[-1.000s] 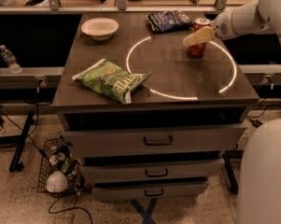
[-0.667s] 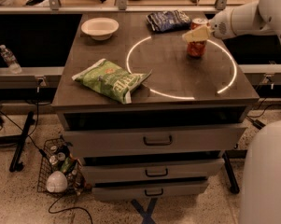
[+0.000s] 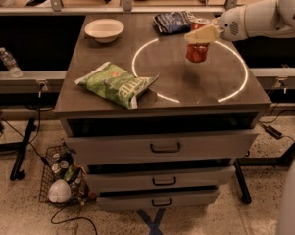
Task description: Move coke can near green jalapeno chip bag
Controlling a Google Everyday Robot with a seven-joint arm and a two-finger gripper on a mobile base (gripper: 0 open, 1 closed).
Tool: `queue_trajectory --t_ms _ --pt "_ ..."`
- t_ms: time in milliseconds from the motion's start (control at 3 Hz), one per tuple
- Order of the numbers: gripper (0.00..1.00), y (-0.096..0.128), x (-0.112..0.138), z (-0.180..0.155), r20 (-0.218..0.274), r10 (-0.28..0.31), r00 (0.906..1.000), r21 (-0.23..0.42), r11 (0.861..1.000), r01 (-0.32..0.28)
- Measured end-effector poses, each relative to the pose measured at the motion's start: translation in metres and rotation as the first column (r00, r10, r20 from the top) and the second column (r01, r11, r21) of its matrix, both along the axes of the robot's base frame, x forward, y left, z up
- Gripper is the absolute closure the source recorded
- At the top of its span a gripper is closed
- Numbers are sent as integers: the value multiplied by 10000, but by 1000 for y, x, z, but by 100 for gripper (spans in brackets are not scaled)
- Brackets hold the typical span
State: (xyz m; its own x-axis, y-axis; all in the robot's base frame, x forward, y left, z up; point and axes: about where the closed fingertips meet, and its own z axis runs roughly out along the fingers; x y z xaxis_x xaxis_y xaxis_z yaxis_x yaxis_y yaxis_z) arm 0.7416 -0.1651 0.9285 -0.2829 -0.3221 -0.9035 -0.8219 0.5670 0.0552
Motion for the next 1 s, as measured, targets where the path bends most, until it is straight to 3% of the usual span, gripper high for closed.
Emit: queue_trajectory --t_ms 333,667,1000 --pt "100 41 -38 14 531 1283 9903 486 9902 -1309" --pt "100 84 -69 16 1364 2579 9565 525 9623 -2669" --pt "100 109 -79 11 2034 3250 9236 211 9416 -3360"
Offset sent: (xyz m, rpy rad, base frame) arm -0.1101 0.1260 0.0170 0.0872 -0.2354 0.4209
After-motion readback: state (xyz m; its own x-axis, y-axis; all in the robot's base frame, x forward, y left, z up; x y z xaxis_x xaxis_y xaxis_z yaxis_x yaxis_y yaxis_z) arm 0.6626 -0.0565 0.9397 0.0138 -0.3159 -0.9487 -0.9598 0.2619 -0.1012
